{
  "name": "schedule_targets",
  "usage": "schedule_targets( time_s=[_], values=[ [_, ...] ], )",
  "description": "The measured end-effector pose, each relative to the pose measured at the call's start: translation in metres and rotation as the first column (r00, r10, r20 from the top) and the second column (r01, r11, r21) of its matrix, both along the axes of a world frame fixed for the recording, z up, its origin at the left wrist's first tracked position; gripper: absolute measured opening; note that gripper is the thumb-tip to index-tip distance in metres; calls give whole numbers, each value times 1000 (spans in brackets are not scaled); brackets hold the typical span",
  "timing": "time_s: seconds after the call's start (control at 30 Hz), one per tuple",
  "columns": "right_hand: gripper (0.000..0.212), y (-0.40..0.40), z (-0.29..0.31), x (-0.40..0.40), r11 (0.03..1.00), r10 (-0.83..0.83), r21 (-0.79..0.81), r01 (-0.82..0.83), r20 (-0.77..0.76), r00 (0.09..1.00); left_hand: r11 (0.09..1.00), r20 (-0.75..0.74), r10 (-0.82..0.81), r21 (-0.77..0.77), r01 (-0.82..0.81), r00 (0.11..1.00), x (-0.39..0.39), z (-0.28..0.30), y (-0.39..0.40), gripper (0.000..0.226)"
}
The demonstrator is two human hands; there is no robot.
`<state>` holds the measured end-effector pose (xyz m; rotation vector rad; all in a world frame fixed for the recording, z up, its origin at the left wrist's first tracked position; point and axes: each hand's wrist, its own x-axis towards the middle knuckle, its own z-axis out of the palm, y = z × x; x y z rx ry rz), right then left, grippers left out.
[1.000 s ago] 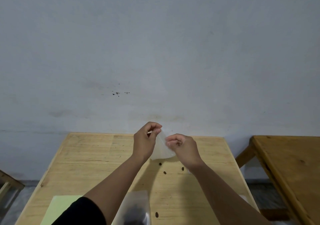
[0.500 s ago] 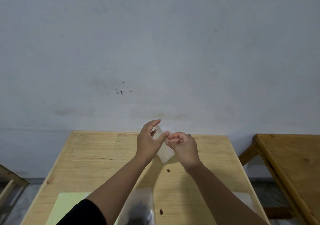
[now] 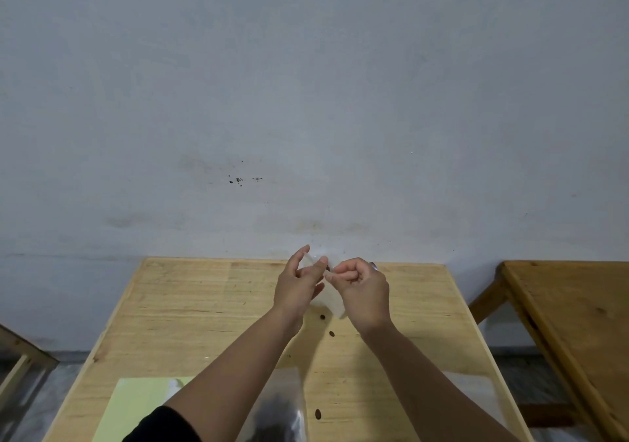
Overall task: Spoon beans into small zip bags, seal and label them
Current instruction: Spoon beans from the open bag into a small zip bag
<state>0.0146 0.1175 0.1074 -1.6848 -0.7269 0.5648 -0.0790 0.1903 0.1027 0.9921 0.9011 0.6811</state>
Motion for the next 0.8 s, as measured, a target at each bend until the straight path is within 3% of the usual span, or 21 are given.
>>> schedule_targets(
  time_s=[0.27, 0.8],
  values=[
    [10, -2, -4, 8, 995, 97, 39, -92, -175, 980, 996, 110, -89, 39, 85, 990, 1, -4, 5, 53],
    [13, -2, 4, 20, 988, 147, 78, -132, -243, 959, 989, -4, -88, 115, 88, 996, 7, 0, 7, 24]
  ],
)
